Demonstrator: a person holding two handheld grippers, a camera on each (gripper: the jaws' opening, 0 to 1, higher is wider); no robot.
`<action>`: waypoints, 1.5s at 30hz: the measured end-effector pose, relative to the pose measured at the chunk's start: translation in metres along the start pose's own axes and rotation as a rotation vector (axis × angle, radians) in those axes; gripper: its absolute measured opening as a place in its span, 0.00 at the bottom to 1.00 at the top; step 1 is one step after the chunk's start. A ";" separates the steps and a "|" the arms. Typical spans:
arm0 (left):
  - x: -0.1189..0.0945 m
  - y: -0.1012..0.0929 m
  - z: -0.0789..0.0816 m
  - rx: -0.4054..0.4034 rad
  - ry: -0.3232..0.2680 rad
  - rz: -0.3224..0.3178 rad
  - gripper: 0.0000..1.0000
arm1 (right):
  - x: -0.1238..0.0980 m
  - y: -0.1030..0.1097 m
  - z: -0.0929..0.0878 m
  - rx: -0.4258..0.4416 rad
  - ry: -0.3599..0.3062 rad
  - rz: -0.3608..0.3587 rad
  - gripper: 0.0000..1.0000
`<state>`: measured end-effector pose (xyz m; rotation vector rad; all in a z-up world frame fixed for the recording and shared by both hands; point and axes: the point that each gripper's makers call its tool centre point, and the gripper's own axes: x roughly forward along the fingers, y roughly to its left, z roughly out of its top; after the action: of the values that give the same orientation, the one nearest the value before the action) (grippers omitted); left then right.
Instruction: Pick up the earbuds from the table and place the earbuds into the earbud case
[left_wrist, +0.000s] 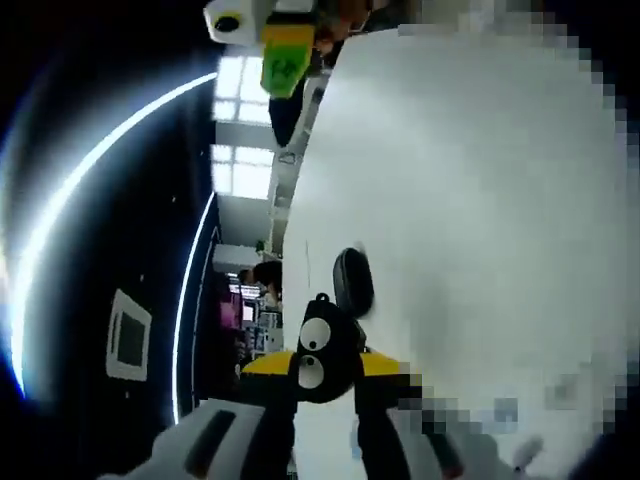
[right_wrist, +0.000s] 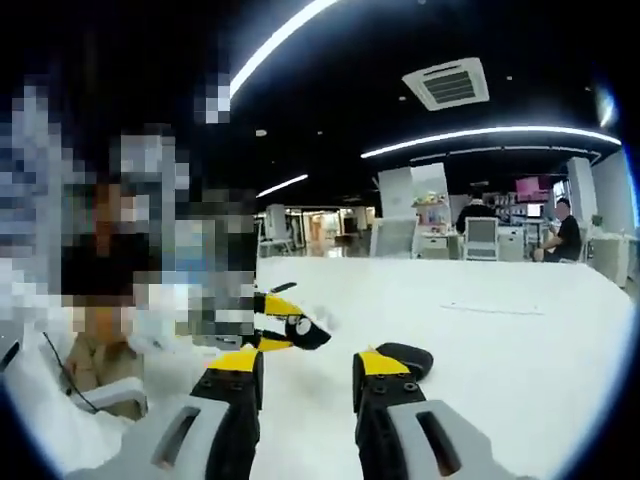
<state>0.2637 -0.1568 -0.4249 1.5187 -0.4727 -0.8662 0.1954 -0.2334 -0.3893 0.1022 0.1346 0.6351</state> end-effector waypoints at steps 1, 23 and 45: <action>-0.009 0.002 0.011 0.038 -0.006 0.022 0.23 | 0.000 -0.001 0.000 0.010 -0.001 -0.007 0.27; -0.077 0.039 0.109 0.144 -0.155 0.255 0.23 | 0.007 0.069 0.011 0.289 -0.093 0.379 0.41; -0.089 0.037 0.119 0.146 -0.192 0.249 0.25 | 0.002 0.080 0.014 0.340 -0.096 0.429 0.22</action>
<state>0.1250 -0.1755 -0.3619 1.4759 -0.8632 -0.7979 0.1526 -0.1692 -0.3651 0.4992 0.1276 1.0297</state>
